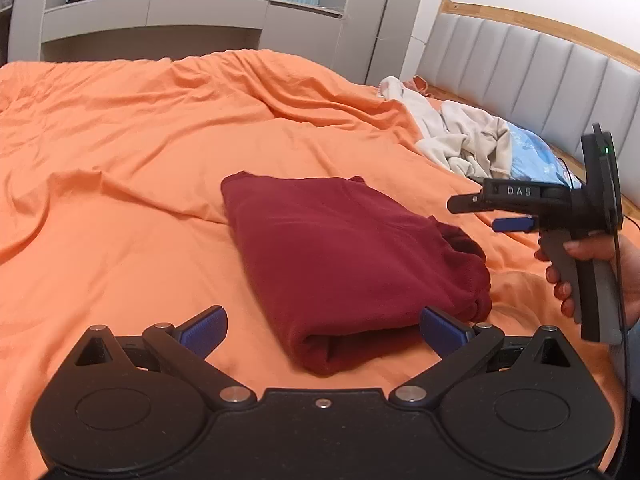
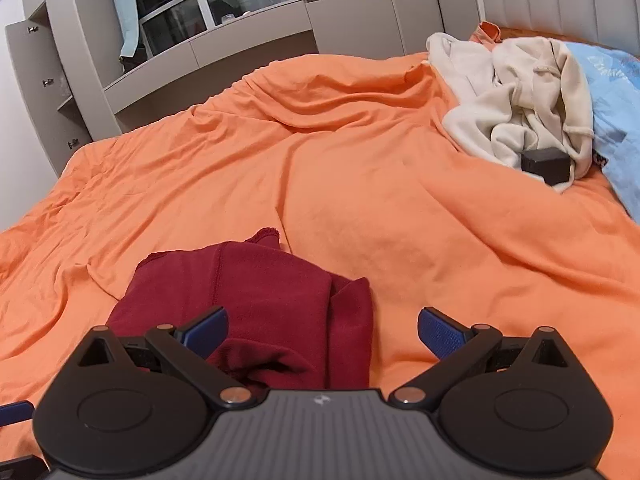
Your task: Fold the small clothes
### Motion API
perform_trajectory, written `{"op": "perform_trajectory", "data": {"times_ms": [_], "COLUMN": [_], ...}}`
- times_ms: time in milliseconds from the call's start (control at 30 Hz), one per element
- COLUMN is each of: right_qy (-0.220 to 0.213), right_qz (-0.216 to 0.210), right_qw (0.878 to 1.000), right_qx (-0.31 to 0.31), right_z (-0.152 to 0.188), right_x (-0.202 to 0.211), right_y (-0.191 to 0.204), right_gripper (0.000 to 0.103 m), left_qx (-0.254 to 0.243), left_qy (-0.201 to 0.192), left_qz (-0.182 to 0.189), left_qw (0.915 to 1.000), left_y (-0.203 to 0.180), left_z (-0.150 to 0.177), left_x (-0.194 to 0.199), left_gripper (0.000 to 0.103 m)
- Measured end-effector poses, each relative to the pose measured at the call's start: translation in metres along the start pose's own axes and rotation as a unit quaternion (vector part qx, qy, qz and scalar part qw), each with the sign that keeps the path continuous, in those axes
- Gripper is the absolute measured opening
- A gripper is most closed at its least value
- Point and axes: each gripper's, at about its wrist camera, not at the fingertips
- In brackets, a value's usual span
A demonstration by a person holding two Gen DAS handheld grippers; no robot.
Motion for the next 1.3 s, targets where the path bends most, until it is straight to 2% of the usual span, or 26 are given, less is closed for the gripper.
{"op": "perform_trajectory", "data": {"times_ms": [167,367,433,567,633,733,800,967,1067,1133,1200,1300], "right_qy": [0.015,0.052,0.052,0.064,0.071,0.074,0.074,0.075,0.068,0.063,0.059,0.054], "right_qz": [-0.015,-0.062,-0.07,-0.055,-0.05,-0.054,-0.057,-0.062,-0.061,-0.066,-0.073,-0.085], "right_qw": [1.0,0.993,0.991,0.992,0.991,0.99,0.99,0.99,0.989,0.989,0.988,0.987], "right_qx": [-0.006,-0.087,-0.098,-0.097,-0.099,-0.104,-0.108,-0.103,-0.113,-0.12,-0.124,-0.128], "right_z": [-0.005,-0.007,-0.009,-0.009,-0.007,-0.006,-0.005,-0.002,0.001,0.003,0.005,0.006], "right_x": [-0.015,-0.032,-0.035,-0.048,-0.054,-0.054,-0.053,-0.05,-0.048,-0.047,-0.046,-0.041], "right_y": [0.003,-0.012,-0.015,-0.015,-0.015,-0.016,-0.016,-0.014,-0.02,-0.024,-0.028,-0.032], "right_gripper": [0.103,0.101,0.086,0.068,0.053,0.045,0.044,0.038,0.026,0.019,0.012,0.007], "left_qx": [-0.051,-0.11,-0.115,-0.118,-0.127,-0.143,-0.159,-0.21,-0.219,-0.209,-0.196,-0.195], "left_qy": [-0.021,-0.029,-0.031,-0.045,-0.056,-0.072,-0.081,-0.083,-0.074,-0.064,-0.061,-0.066], "left_qz": [-0.006,-0.005,0.004,0.025,0.033,0.061,0.073,0.068,0.068,0.083,0.09,0.088], "left_qw": [0.9984,0.9935,0.9929,0.9917,0.9897,0.9852,0.9811,0.9718,0.9705,0.9723,0.9745,0.9747], "left_y": [-0.018,-0.039,-0.041,-0.047,-0.052,-0.06,-0.068,-0.094,-0.102,-0.102,-0.1,-0.1], "left_z": [0.0,-0.005,-0.007,-0.011,-0.015,-0.019,-0.02,-0.026,-0.03,-0.032,-0.031,-0.027], "left_x": [0.0,-0.011,-0.016,-0.022,-0.025,-0.027,-0.029,-0.038,-0.049,-0.057,-0.061,-0.062], "left_gripper": [0.102,0.102,0.102,0.102,0.099,0.094,0.093,0.088,0.069,0.04,0.026,0.017]}}
Point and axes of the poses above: each gripper's, at about its wrist camera, not at the fingertips, and x roughly against the way its jaws point, y to its left, z to its underside, and after that the axes turned 15 degrees about -x, right-handed
